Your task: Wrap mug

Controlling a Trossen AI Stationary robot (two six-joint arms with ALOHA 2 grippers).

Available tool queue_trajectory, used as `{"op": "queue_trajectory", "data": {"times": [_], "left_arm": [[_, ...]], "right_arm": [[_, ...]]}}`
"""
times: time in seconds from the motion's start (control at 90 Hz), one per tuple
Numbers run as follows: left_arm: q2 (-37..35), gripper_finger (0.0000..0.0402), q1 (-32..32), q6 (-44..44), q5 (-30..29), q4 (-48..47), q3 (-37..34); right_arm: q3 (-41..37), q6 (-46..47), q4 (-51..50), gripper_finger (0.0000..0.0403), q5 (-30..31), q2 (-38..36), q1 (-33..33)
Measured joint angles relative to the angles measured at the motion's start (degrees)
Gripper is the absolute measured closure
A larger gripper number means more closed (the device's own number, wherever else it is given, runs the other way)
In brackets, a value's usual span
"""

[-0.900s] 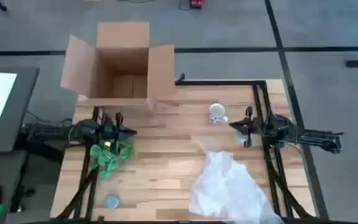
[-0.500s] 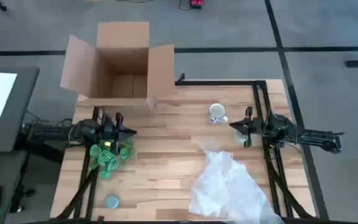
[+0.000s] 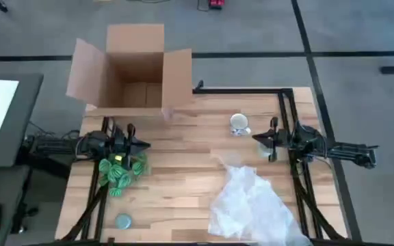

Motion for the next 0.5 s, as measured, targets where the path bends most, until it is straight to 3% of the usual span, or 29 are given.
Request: {"op": "queue_trajectory", "data": {"times": [0.322, 0.422, 0.5], "left_arm": [[0.01, 0.0402, -0.02, -0.95, -0.15, 1.14, -0.02], [-0.05, 0.0402, -0.12, -10.58, -0.95, 6.08, 0.64], [0.21, 0.0402, -0.12, -24.36, -2.65, 6.85, 1.93]], "right_arm": [[-0.02, 0.01, 0.01, 0.0403, 0.0, -0.02, -0.01], [0.0, 0.01, 0.02, 0.0403, 0.0, 0.0, 0.0], [0.0, 0.01, 0.02, 0.0403, 0.0, 0.0, 0.0]]}}
